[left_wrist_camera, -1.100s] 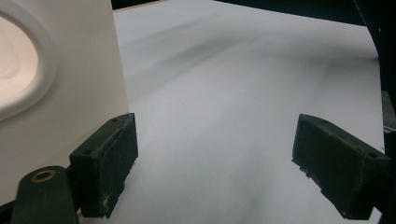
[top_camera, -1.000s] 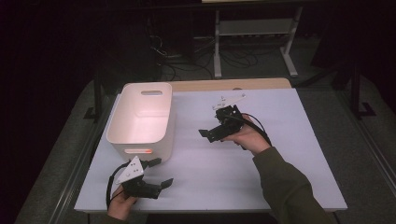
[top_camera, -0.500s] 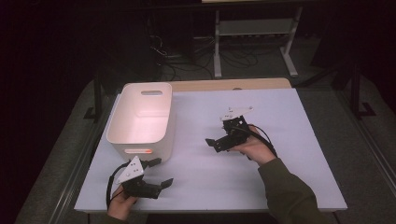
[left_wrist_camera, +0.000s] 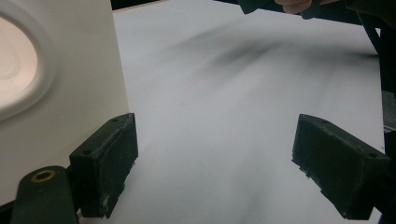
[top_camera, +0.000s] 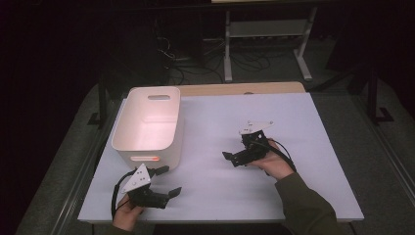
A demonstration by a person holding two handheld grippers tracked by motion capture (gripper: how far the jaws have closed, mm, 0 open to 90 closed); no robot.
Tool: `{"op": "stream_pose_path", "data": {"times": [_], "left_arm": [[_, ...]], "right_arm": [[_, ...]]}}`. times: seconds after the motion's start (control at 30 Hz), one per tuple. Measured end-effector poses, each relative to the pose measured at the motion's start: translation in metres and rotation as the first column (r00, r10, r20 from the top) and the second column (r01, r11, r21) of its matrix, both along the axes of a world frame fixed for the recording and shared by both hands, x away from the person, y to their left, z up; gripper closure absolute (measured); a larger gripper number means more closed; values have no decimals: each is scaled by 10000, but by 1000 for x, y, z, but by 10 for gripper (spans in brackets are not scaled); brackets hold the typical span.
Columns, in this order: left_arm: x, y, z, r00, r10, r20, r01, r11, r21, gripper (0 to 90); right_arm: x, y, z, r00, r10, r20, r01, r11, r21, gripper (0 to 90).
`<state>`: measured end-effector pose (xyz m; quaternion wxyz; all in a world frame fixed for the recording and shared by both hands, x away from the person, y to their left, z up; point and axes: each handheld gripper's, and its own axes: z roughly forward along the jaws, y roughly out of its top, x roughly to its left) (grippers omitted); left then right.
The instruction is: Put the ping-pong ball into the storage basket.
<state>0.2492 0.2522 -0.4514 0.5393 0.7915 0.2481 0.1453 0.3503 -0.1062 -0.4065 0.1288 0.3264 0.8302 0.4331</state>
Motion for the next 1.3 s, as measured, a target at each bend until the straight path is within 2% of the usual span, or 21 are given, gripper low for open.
{"op": "stream_pose_path", "data": {"times": [0.6, 0.83, 1.3], "left_arm": [[0, 0, 0, 10000, 10, 22, -10, 10000, 5, 142], [0, 0, 0, 10000, 19, 14, -19, 10000, -10, 141], [0, 0, 0, 10000, 21, 16, -21, 10000, -14, 141]], "right_arm": [[-12, -19, 0, 9992, -361, 161, 357, 9991, 228, 0], [-20, -29, -1, 9987, -479, 171, 470, 9977, 493, 0], [-36, -51, -10, 9959, -891, 138, 879, 9934, 733, 0]]}}
